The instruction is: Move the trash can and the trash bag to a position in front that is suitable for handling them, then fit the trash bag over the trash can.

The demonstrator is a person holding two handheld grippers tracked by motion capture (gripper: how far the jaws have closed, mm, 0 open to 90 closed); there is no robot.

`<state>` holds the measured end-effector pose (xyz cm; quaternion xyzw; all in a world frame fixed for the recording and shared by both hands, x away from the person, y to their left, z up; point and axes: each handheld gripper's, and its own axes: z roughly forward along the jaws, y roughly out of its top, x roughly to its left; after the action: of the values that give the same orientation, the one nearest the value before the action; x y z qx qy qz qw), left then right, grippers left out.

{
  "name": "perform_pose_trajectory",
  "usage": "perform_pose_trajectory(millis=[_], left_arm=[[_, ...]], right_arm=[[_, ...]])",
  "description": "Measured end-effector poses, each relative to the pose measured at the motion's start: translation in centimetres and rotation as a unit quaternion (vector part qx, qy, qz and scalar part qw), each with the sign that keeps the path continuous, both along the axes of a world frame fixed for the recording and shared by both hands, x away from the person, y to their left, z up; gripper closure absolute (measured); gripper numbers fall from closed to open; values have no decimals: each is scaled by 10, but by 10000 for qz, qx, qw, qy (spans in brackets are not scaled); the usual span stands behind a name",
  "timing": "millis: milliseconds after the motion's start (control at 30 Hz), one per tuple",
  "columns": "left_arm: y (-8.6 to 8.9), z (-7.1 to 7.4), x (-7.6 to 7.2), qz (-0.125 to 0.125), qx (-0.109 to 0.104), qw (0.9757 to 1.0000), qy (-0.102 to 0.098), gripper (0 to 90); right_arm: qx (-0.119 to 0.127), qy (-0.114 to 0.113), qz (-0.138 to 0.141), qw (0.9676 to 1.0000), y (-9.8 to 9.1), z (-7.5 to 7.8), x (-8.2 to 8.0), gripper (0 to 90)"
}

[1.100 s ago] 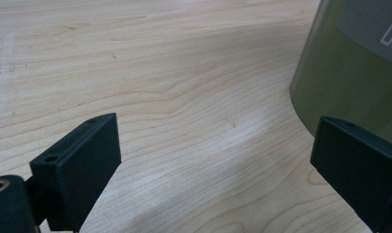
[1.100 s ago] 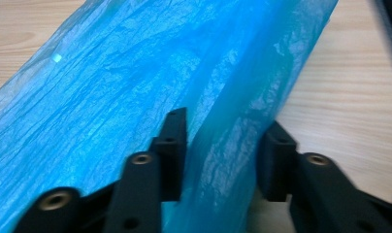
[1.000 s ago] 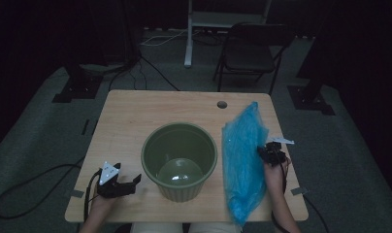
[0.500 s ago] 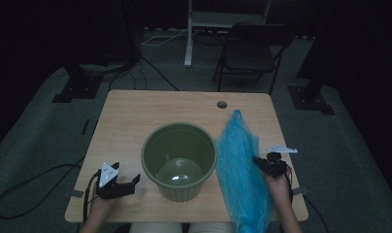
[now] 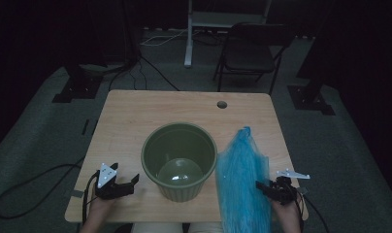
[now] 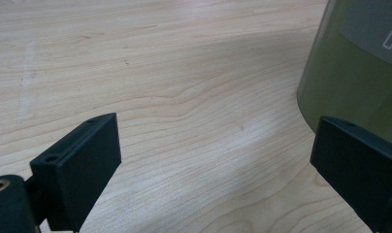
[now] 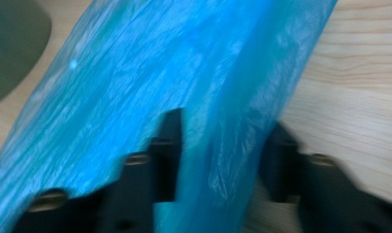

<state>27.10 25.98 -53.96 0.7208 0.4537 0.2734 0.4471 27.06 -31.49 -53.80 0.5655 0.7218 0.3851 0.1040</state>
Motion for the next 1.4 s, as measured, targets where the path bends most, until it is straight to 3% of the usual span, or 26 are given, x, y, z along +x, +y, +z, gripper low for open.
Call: perform_pose_trajectory(millis=[100,200,267,433,500,600,633,667,767,833,867,933,1033,1100,1233,1400], left_arm=[[0,0,1,19,-32,10000,23,46],[0,0,1,4,-23,10000,25,46],[1,0,1,-24,-23,10000,33,46],[2,0,1,-30,-40,10000,42,46],[2,0,-1,-30,-43,10000,30,46],[3,0,-1,-30,-33,10000,43,46],[3,0,-1,-23,-60,10000,55,46],[3,0,-1,-9,-85,9999,66,46],[4,0,0,21,-114,9999,90,46],[4,0,0,25,-98,9999,81,46],[3,0,0,13,-75,9999,77,46],[3,0,0,4,-64,9999,79,46],[4,0,-1,16,-72,9999,81,46],[4,0,0,27,-92,9999,99,46],[3,0,0,36,-50,9999,108,46],[3,0,1,47,-75,9999,108,46]], right_arm=[[-29,-142,-228,9996,-3,7,7,382],[-241,-83,-309,9992,1,9,25,330],[-306,-55,-304,9991,4,9,30,309],[-714,62,-57,9974,32,2,44,236],[-1063,8,-1,9943,43,1,43,204],[-1429,-148,127,9895,57,-1,39,220],[-1421,-192,162,9895,60,-2,38,259],[-1419,-226,249,9893,63,0,38,354],[-1346,-406,524,9887,70,1,36,686],[-1304,-446,594,9887,73,0,38,854],[-1280,-439,600,9890,72,0,39,887],[-1037,-346,602,9922,69,0,45,898],[-612,-490,448,9959,61,6,44,900],[-329,-706,379,9962,52,20,39,900],[77,-1069,262,9939,36,51,31,900],[523,-1546,-6,9866,15,83,26,900]])
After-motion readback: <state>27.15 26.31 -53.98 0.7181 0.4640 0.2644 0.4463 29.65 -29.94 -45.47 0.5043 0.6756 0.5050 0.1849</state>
